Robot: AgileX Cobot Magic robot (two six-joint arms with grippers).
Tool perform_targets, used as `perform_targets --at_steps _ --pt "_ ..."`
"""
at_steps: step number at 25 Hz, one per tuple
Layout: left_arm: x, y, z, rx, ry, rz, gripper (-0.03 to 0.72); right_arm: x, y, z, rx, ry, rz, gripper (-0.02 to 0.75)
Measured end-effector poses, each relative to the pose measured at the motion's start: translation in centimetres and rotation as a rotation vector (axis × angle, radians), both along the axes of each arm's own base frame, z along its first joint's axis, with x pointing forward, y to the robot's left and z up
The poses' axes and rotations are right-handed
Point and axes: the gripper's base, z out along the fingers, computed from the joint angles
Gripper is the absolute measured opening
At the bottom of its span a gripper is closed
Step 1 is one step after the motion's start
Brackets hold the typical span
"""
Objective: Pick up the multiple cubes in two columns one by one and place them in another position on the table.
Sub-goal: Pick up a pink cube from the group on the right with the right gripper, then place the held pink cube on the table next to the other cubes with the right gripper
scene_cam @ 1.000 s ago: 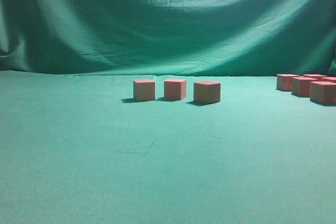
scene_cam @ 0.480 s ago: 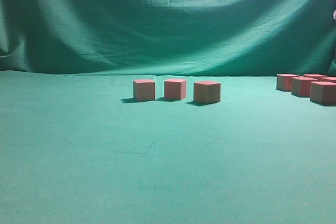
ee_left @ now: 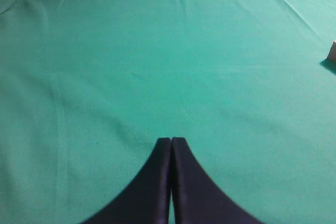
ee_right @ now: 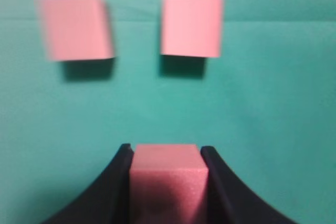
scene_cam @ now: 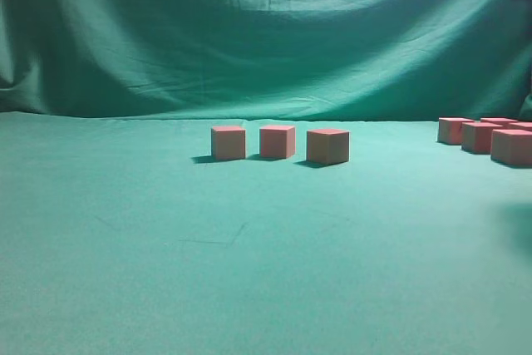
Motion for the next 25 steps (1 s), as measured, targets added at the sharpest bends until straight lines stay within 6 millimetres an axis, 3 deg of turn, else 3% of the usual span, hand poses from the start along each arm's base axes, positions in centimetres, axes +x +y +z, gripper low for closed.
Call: perform_targets --at_steps 5,13,16,21,25 --pt "0.0 0.0 0.0 0.000 0.000 0.000 0.000 -2.4 6.1 4.1 0.048 -0.069 0.185 0.255" --pt "0.0 0.0 0.0 0.000 0.000 0.000 0.000 -7.4 18.2 7.0 0.124 -0.158 0.592 0.255" --pt "0.0 0.0 0.0 0.000 0.000 0.000 0.000 -8.3 22.4 7.7 0.167 -0.179 0.652 0.255" --pt "0.0 0.0 0.0 0.000 0.000 0.000 0.000 -7.2 27.4 7.4 0.183 -0.118 0.590 0.255" --pt "0.0 0.0 0.0 0.000 0.000 0.000 0.000 -4.9 29.6 6.1 0.144 -0.094 0.512 0.255"
